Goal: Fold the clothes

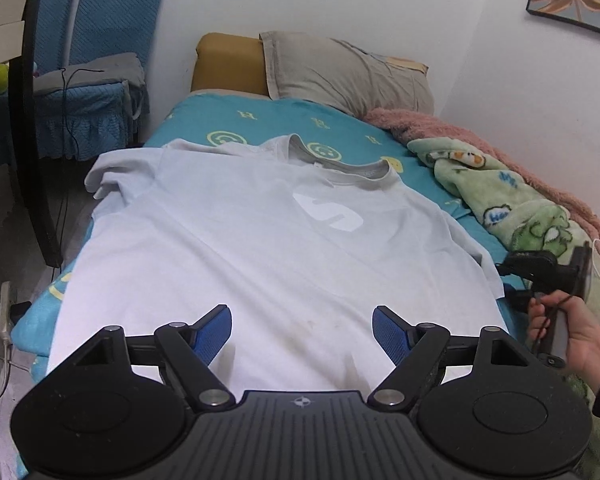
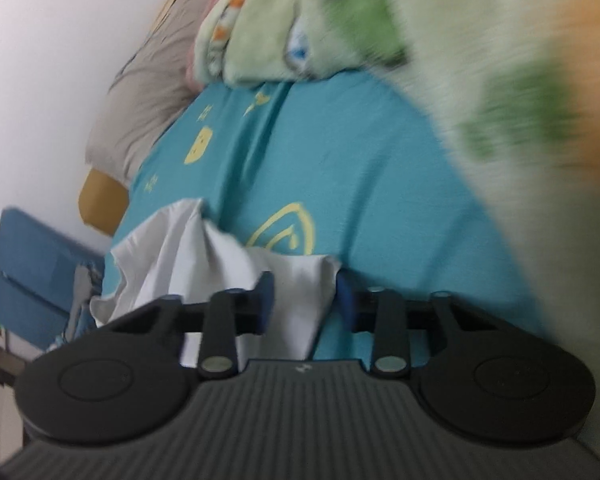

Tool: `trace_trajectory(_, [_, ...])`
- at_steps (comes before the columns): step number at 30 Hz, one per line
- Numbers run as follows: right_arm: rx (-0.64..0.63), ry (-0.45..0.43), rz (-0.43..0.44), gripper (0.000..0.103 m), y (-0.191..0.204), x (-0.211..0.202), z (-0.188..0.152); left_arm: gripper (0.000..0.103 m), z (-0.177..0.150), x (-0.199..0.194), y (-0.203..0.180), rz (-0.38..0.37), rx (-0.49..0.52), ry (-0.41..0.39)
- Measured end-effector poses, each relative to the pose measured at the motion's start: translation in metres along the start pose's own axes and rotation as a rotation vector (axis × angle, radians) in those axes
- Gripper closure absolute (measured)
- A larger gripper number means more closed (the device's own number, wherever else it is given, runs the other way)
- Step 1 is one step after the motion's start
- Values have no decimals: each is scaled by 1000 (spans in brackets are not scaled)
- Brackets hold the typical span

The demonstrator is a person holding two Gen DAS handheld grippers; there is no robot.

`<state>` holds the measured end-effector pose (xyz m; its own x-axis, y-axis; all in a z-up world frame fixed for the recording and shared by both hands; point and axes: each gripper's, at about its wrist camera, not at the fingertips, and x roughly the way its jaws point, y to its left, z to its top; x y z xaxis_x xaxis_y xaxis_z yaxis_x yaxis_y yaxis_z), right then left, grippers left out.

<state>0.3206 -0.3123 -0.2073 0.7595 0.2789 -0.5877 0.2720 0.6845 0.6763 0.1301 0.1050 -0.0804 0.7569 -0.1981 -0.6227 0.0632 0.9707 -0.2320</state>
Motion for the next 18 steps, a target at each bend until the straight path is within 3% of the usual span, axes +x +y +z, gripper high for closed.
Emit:
trace_trajectory(1, [-33,5,-11,94,7,3,-1,26,0,2,-1,-1,3,4])
trace_trajectory(3, [-102,-21,-31,97,20,3,1,26,0,3,-3,-3,9,4])
trace_trajectory(7, [-193,-182,-33,98,47,-15,28,27,-1,0,-2,-12,8,-13])
trace_trajectory(12, [-342,-311,-167,98,72,-21,89,27,0,5,7,-31,-40,1])
trace_trajectory(16, [-463,-312,-286,98,81,12,115,28,7,15,13,-47,-79,8])
trace_trajectory(18, [-503,-283,-322,98,79,32,113,28,10,21,15,-51,-83,18])
